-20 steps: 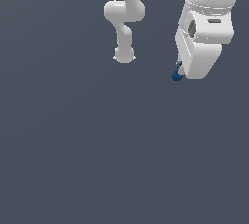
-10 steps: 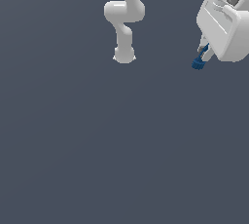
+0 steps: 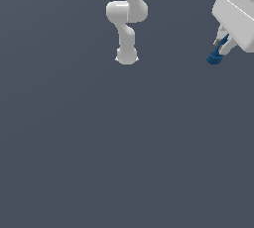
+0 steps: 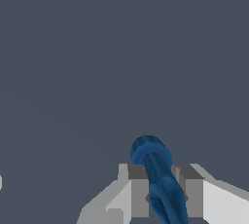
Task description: Pick up the object and move it to a goal position.
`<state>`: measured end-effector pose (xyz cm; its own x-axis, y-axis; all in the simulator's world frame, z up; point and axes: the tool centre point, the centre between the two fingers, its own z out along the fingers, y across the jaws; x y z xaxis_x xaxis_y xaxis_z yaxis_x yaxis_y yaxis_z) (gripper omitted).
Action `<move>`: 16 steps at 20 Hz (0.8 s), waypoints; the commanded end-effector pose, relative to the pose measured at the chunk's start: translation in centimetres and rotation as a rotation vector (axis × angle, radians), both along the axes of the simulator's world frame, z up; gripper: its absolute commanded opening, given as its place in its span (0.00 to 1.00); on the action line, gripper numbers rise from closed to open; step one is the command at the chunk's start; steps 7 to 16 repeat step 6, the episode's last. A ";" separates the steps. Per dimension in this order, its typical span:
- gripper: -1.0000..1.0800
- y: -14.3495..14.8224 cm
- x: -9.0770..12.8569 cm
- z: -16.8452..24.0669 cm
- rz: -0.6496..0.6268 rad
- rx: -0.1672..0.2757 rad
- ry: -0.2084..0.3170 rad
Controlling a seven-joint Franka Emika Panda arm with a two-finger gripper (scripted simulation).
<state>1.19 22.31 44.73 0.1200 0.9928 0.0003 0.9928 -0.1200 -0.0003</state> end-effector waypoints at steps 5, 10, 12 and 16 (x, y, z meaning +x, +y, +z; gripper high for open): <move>0.00 0.3 0.1 0.4 0.000 0.000 0.000; 0.00 0.3 0.1 0.4 0.001 0.000 0.000; 0.00 0.3 0.1 0.4 0.001 0.000 0.000; 0.00 0.3 0.1 0.4 0.001 0.000 0.000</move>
